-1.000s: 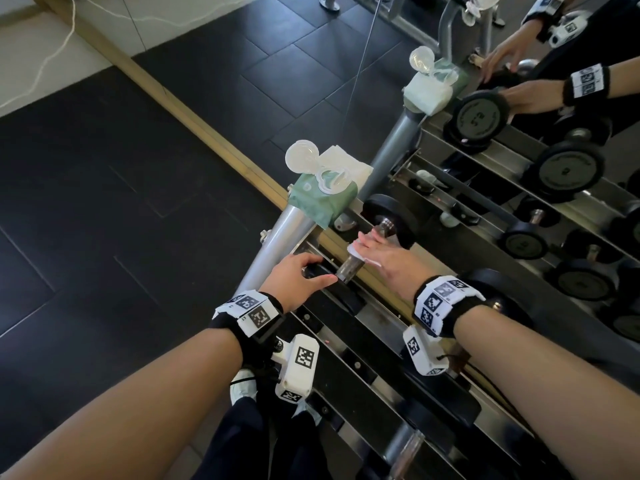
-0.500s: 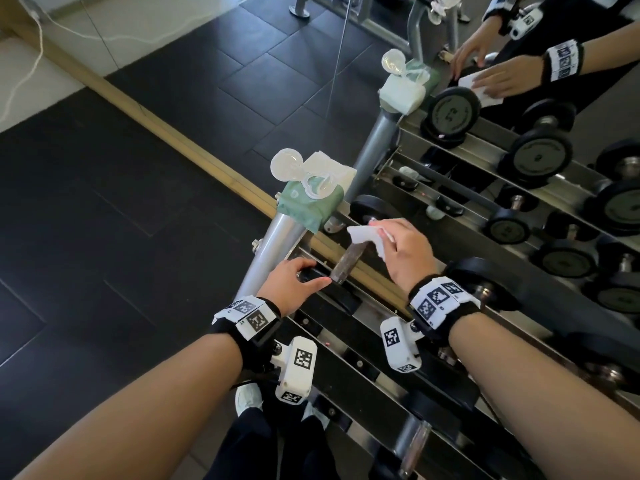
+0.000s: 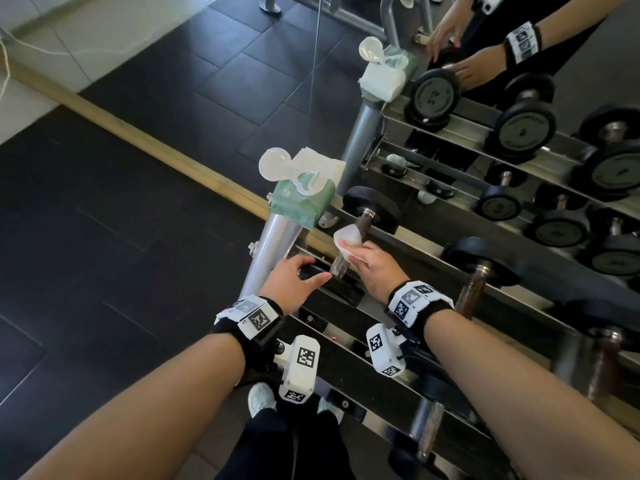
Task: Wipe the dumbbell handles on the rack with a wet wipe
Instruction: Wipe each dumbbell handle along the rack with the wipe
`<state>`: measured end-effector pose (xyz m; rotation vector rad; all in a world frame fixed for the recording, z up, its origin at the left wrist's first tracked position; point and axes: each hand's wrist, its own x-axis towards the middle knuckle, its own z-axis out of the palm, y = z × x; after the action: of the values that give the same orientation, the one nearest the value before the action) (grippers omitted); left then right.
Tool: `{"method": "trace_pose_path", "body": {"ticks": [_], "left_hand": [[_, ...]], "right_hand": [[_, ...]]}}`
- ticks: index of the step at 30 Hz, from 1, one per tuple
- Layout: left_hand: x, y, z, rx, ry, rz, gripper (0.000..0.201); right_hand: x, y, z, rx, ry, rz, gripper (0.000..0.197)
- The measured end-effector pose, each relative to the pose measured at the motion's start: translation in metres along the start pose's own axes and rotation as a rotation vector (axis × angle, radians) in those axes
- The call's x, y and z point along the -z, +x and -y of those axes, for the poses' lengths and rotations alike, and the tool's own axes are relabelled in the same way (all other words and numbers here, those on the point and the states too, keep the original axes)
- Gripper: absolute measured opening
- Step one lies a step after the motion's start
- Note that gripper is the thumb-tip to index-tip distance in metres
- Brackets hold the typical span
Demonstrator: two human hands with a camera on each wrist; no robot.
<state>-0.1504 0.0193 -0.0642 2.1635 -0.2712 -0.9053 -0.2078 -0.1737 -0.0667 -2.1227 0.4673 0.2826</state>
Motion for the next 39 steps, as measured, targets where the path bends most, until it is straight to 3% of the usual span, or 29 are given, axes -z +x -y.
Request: {"method": "trace_pose_path", "body": {"ticks": [4,6,13,17,20,24,27,29,34,36,39], "left_hand": [[0.000,0.000,0.000,-0.023,-0.050,0.011,0.055],[0.000,-0.001,-0.001,-0.033,-0.051,0.007,0.053],[0.012,-0.001,-0.013,-0.008,0.128,0.076,0.053],[0.009,-0.011,-0.033,0.006,0.436,-0.081,0.058],[-0.005,-0.023,-0.055,-0.067,0.374,-0.207,0.052],[-0.032,-0.033,-0.088,-0.158,0.273,-0.217,0.040],[-0.064,-0.040,-0.107,-0.212,0.219,-0.169,0.037],[-0.090,-0.044,-0.113,-0.235,0.171,-0.060,0.042],[-0.140,-0.049,-0.111,-0.116,0.131,0.111,0.065],[-0.152,-0.050,-0.107,-0.080,0.135,0.138,0.073],[-0.162,-0.052,-0.101,-0.030,0.137,0.148,0.074]], "right_hand": [[-0.006,-0.009,0.006,-0.012,0.049,0.123,0.032],[-0.008,-0.012,0.009,-0.015,-0.044,0.150,0.031],[0.029,-0.029,0.022,-0.023,-0.232,0.065,0.033],[0.069,-0.052,0.019,0.040,-0.236,-0.002,0.030],[0.100,-0.072,0.007,0.050,-0.243,-0.044,0.027],[0.136,-0.101,-0.021,0.019,-0.256,-0.133,0.025],[0.158,-0.117,-0.046,0.009,-0.303,-0.202,0.025],[0.171,-0.126,-0.063,0.045,-0.321,-0.273,0.026],[0.184,-0.140,-0.094,0.222,-0.304,-0.461,0.026],[0.175,-0.137,-0.105,0.289,-0.356,-0.431,0.026],[0.154,-0.129,-0.122,0.265,-0.453,-0.257,0.027]]}}
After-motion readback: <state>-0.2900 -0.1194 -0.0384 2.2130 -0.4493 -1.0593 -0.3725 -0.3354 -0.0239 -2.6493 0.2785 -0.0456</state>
